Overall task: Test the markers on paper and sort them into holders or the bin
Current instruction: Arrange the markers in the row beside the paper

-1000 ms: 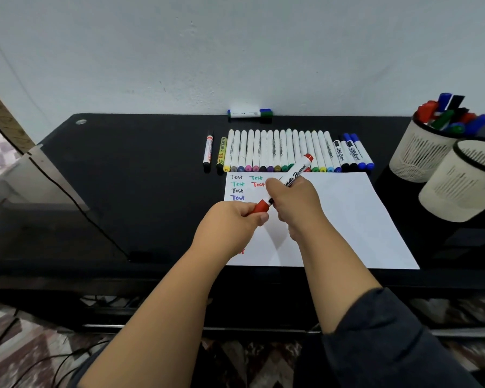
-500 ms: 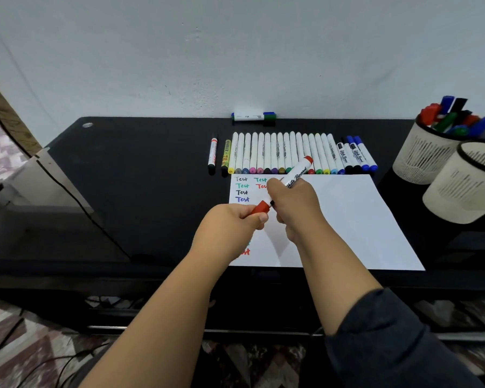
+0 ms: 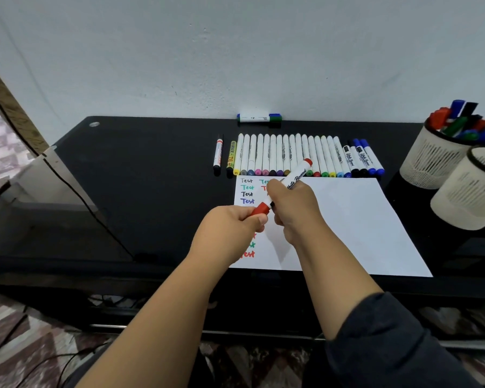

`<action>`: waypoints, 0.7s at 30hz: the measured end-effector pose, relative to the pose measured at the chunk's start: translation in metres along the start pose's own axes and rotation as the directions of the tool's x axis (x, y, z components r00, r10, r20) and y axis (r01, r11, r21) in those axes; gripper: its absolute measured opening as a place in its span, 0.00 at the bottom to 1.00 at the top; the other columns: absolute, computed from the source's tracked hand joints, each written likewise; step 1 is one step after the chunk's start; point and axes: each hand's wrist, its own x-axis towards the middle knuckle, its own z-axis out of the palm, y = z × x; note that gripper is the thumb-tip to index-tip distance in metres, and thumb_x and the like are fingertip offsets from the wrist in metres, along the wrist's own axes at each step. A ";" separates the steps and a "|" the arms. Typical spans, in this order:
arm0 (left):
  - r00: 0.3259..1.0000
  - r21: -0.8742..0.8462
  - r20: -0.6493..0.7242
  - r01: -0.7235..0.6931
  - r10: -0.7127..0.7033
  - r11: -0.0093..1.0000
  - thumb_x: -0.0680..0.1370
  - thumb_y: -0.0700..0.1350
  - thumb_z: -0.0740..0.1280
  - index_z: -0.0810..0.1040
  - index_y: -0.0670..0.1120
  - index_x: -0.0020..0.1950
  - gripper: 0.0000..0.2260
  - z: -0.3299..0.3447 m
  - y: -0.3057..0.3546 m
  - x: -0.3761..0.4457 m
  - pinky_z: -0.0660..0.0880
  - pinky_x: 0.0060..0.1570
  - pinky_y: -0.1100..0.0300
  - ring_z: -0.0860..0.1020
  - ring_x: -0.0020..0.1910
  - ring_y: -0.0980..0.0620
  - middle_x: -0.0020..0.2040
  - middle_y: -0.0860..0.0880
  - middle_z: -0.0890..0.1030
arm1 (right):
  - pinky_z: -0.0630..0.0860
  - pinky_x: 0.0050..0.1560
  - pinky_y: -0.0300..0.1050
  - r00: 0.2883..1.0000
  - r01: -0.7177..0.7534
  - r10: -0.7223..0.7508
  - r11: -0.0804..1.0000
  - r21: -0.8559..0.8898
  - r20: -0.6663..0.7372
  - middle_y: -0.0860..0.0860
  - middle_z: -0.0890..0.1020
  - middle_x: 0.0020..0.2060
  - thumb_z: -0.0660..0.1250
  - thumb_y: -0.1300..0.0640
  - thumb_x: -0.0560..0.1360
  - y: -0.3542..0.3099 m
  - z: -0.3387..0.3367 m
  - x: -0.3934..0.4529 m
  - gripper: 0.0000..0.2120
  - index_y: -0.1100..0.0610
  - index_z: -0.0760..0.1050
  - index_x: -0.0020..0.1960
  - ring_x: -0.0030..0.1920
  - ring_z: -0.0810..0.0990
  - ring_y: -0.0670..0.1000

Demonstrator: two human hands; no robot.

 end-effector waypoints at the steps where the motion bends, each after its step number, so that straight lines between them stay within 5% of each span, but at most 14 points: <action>1: 0.999 0.097 -0.030 -0.027 0.030 0.995 0.79 0.51 0.63 0.80 0.50 0.55 0.10 0.002 0.000 -0.001 0.73 0.40 0.60 0.78 0.43 0.53 0.44 0.52 0.81 | 0.58 0.22 0.36 1.000 0.009 -0.009 1.000 0.009 -0.010 0.42 0.67 0.14 0.60 0.62 0.76 0.000 0.001 -0.001 0.14 0.56 0.63 0.33 0.16 0.62 0.41; 3: 0.996 0.177 -0.063 -0.058 0.070 0.982 0.79 0.51 0.62 0.80 0.51 0.55 0.10 0.003 0.000 -0.003 0.74 0.42 0.58 0.78 0.44 0.52 0.46 0.50 0.81 | 0.59 0.23 0.37 1.000 0.016 -0.016 1.000 0.019 -0.018 0.42 0.67 0.14 0.60 0.62 0.76 0.001 0.002 -0.001 0.14 0.56 0.63 0.33 0.16 0.63 0.41; 8: 0.995 -0.192 0.076 0.080 -0.066 0.978 0.77 0.48 0.66 0.81 0.46 0.53 0.09 -0.008 -0.002 0.000 0.72 0.40 0.64 0.79 0.38 0.60 0.37 0.55 0.82 | 0.58 0.26 0.38 0.997 -0.020 0.019 1.000 0.014 0.078 0.44 0.71 0.16 0.60 0.62 0.77 0.000 0.002 0.000 0.12 0.57 0.65 0.35 0.21 0.62 0.45; 13: 0.988 -0.262 0.115 0.132 -0.105 0.956 0.77 0.47 0.67 0.82 0.45 0.51 0.08 -0.011 -0.003 -0.002 0.71 0.36 0.66 0.79 0.36 0.58 0.38 0.53 0.83 | 0.60 0.26 0.38 0.996 -0.031 0.031 1.000 -0.005 0.089 0.47 0.77 0.22 0.60 0.61 0.76 0.001 0.005 -0.001 0.10 0.57 0.68 0.36 0.24 0.65 0.46; 18: 0.998 0.169 -0.057 -0.026 0.036 0.985 0.79 0.52 0.62 0.79 0.51 0.52 0.09 0.000 -0.004 -0.007 0.69 0.33 0.64 0.76 0.37 0.55 0.41 0.53 0.78 | 0.58 0.23 0.37 0.999 -0.038 0.038 0.999 -0.012 0.029 0.43 0.67 0.14 0.60 0.62 0.76 0.001 0.009 -0.004 0.12 0.56 0.65 0.34 0.22 0.62 0.46; 21: 0.997 0.194 -0.056 -0.037 0.049 0.980 0.79 0.53 0.62 0.79 0.50 0.56 0.12 -0.001 -0.006 -0.007 0.70 0.34 0.64 0.75 0.36 0.56 0.40 0.54 0.78 | 0.59 0.22 0.37 0.998 -0.056 0.057 0.998 -0.032 0.038 0.43 0.68 0.14 0.60 0.61 0.76 0.002 0.010 -0.003 0.11 0.56 0.66 0.35 0.19 0.62 0.44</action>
